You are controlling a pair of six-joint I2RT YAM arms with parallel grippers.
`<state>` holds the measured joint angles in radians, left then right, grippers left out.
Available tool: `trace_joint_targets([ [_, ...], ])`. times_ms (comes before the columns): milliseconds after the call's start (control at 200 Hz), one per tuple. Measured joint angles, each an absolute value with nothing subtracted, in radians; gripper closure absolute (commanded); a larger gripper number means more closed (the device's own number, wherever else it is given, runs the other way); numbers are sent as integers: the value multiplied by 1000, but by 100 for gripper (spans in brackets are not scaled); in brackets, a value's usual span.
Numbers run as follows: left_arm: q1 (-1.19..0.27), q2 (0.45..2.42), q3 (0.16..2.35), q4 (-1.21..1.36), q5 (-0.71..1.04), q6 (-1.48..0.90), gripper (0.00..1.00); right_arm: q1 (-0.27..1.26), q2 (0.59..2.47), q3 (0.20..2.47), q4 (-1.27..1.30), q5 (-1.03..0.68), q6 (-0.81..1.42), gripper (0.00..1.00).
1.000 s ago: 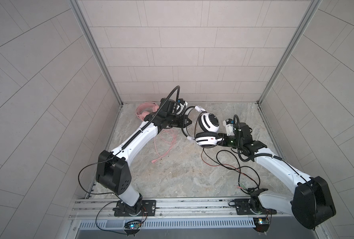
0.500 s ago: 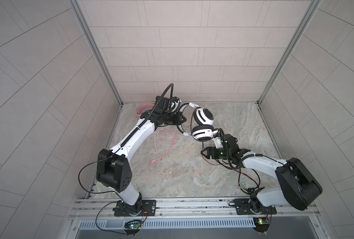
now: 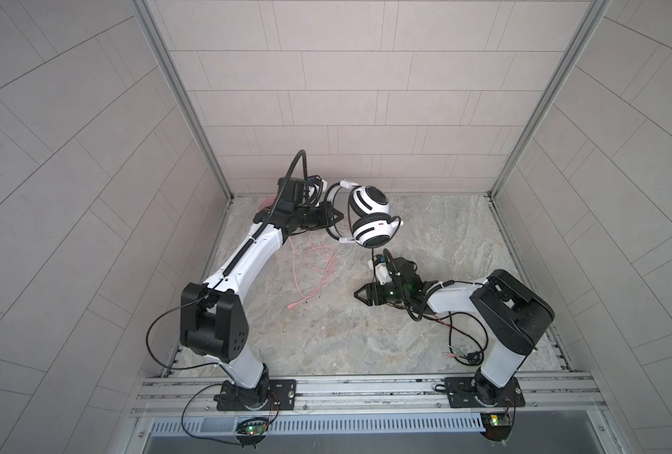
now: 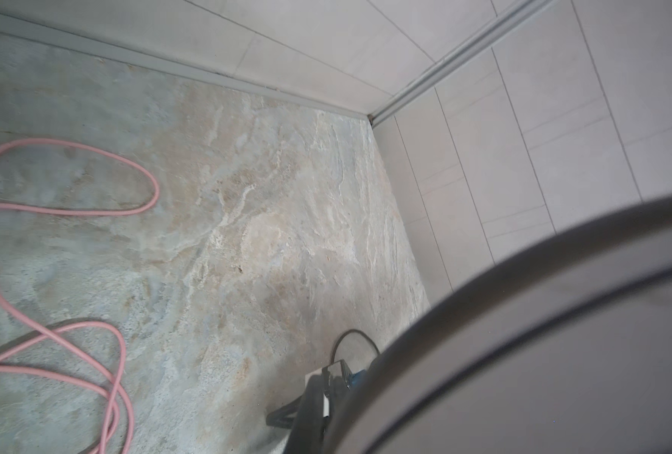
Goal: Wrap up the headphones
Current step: 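Grasp the black cable lower down with the right gripper while left gripper raises the headset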
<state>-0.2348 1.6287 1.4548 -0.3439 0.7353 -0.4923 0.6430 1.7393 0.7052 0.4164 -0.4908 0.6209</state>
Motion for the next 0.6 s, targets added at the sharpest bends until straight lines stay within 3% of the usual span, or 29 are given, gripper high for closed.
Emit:
trace_joint_targets([
  [80, -204, 1629, 1458, -337, 729, -513, 100, 649, 1741, 681, 446, -495, 641, 55],
  [310, -182, 1686, 1557, -311, 720, -624, 100, 691, 1741, 636, 494, -501, 693, 69],
  [440, -177, 1768, 1658, -290, 727, -711, 100, 702, 1735, 606, 514, -498, 707, 87],
  [600, -159, 1877, 1817, -314, 725, -783, 100, 701, 1695, 592, 444, -474, 707, 100],
])
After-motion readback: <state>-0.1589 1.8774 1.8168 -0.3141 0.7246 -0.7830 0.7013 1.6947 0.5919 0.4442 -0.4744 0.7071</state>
